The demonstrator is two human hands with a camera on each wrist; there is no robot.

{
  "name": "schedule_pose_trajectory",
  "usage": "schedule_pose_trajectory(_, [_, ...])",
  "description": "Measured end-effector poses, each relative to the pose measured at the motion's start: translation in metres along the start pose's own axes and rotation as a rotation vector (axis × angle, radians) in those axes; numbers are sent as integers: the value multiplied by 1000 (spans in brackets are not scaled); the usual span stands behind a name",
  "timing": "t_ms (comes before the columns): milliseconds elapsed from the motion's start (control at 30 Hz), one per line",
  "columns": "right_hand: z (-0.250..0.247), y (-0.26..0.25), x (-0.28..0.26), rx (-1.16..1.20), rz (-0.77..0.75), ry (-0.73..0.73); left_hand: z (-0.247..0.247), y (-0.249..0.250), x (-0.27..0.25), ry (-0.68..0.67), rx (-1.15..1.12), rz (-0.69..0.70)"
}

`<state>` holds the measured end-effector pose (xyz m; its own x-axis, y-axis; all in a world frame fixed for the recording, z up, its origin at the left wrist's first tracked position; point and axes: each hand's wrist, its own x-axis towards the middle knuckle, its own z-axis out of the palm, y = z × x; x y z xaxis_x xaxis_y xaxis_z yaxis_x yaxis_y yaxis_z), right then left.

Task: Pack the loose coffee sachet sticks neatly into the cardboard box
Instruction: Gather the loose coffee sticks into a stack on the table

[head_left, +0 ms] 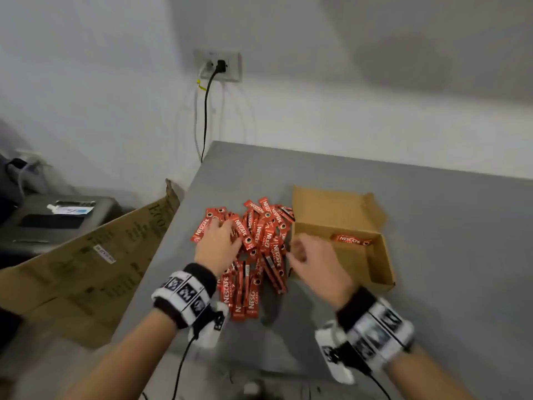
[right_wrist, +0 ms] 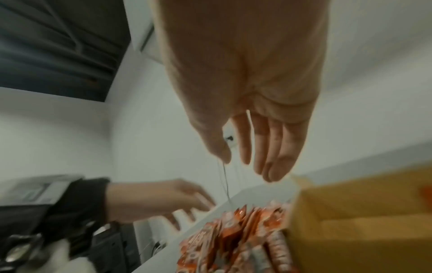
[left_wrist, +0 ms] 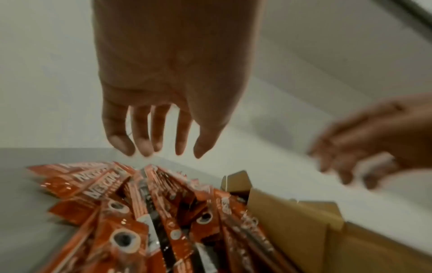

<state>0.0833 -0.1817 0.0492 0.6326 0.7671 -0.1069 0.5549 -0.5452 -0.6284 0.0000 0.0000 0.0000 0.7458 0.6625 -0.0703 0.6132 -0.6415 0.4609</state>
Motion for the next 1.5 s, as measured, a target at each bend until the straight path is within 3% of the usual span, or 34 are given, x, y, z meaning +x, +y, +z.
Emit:
schedule_pose_trajectory(133, [52, -28, 59, -150, 27, -11, 11, 4, 30, -62, 240, -100])
schedule_pose_trajectory(300, [90, -23, 95, -406, 276, -93, 16, -19, 54, -165, -36, -81])
schedule_pose_trajectory(433, [100, -19, 102, -389, 221, -61, 20, -26, 57, -168, -222, 2])
schedule_pose_trajectory(800, [75, -21, 107, -121, 189, -29, 23, -34, 62, -137, -461, 12])
schedule_pose_trajectory(933, [34, -13, 90, 29, 168, 79, 24, -35, 60, -143, -371, 35])
schedule_pose_trajectory(1133, [-10, 29, 68, 81, 315, 242, 29, -31, 54, -147, -250, 116])
schedule_pose_trajectory(1500, [22, 53, 55, -144, 321, 53, 24, -25, 48, -154, -192, 152])
